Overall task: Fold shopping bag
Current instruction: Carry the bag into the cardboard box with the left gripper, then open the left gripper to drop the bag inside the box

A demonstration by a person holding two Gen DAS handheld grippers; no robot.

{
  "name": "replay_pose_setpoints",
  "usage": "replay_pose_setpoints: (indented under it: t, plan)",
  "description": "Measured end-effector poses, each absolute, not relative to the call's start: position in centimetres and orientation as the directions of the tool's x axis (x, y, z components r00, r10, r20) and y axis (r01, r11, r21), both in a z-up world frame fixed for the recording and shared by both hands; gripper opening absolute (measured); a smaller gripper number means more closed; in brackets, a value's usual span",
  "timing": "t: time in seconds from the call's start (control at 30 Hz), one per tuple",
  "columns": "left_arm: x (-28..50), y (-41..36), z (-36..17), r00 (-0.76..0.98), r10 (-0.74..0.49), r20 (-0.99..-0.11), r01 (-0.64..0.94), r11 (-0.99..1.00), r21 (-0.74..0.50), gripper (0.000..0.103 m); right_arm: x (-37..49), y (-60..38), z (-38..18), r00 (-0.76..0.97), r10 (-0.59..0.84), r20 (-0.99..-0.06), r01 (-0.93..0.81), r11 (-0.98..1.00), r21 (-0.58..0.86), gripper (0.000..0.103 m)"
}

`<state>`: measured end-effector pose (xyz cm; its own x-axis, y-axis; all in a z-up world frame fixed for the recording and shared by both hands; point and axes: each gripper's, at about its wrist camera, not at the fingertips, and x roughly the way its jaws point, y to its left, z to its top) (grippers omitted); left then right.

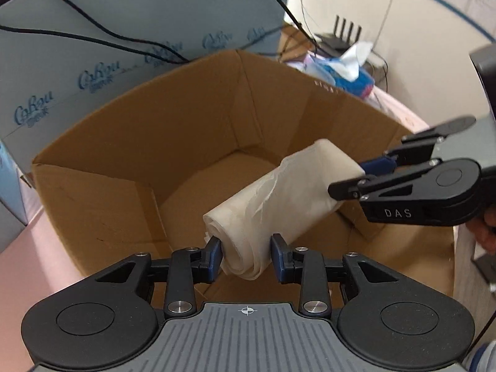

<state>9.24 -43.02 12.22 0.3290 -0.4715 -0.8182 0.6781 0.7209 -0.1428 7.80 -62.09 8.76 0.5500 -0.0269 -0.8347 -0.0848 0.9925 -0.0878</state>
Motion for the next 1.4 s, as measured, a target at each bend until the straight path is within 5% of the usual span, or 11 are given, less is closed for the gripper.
replay_pose_setpoints:
  t: [0.07,0.27,0.57,0.93,1.4]
  plan:
    - [9.2,-43.6,11.6,0.294,-0.453,-0.842,0.701,0.701,-0.132,0.035,8.4,-61.7,7.9,0.497,-0.051,-0.866,-0.141,0.98,-0.138,0.034]
    - [9.2,-43.8,11.8,0.314,-0.42,-0.851,0.711,0.698,-0.083,0.065,10.3,-59.9,5.0,0.385,-0.196,-0.902,-0.289,0.902,-0.319,0.035]
    - [9.4,-45.5,10.9,0.389,-0.251,-0.886,0.759,0.633,0.154,0.066,12.5,-58.1,2.2,0.308,-0.315,-0.898,-0.388,0.82,-0.42,0.048]
    - [9.3,-44.0,12.5,0.404,-0.299,-0.865,0.753,0.645,0.129,0.074,11.3,-57.6,3.2,0.336,-0.297,-0.894,-0.402,0.813,-0.422,0.071]
    - [7.7,-42.2,15.1,0.449,-0.431,-0.783,0.736,0.675,0.051,0.09,6.6,-57.8,7.9,0.423,-0.252,-0.871,-0.329,0.852,-0.407,0.081]
